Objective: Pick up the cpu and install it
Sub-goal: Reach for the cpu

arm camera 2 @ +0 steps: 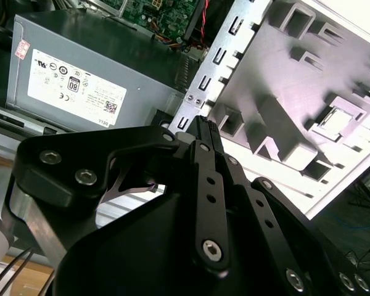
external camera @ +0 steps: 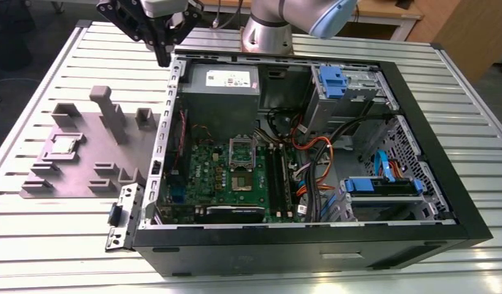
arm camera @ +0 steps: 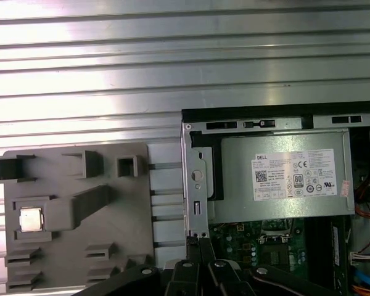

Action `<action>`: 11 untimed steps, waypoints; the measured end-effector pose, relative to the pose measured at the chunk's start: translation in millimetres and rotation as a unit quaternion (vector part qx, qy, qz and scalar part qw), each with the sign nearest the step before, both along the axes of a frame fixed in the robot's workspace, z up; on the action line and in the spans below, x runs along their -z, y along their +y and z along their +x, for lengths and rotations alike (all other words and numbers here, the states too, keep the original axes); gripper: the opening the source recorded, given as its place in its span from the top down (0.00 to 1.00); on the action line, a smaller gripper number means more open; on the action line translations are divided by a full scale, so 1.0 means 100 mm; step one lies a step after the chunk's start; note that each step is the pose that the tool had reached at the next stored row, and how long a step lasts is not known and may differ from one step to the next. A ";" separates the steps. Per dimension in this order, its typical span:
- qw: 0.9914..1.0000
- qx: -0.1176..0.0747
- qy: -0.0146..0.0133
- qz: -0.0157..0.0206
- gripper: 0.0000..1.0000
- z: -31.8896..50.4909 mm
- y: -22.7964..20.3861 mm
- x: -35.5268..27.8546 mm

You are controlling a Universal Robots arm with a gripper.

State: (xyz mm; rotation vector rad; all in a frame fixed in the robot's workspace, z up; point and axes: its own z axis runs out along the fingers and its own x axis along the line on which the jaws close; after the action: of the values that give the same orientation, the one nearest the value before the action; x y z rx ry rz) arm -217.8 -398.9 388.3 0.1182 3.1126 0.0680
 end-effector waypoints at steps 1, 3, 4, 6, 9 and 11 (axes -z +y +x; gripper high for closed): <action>1.000 0.000 0.000 0.000 0.86 -0.004 0.000 0.000; 1.000 0.000 0.000 0.000 0.86 -0.014 0.000 0.000; 1.000 0.000 0.000 0.000 0.86 -0.019 0.000 0.000; 1.000 0.000 0.000 0.000 0.86 -0.031 0.000 0.000; 1.000 0.000 0.000 0.000 0.86 -0.042 0.000 0.000; 1.000 0.000 0.000 0.000 0.86 -0.045 0.000 0.001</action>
State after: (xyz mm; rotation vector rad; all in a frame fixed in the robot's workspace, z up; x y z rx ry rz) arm -222.3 -398.9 388.3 0.1179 3.1126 0.0679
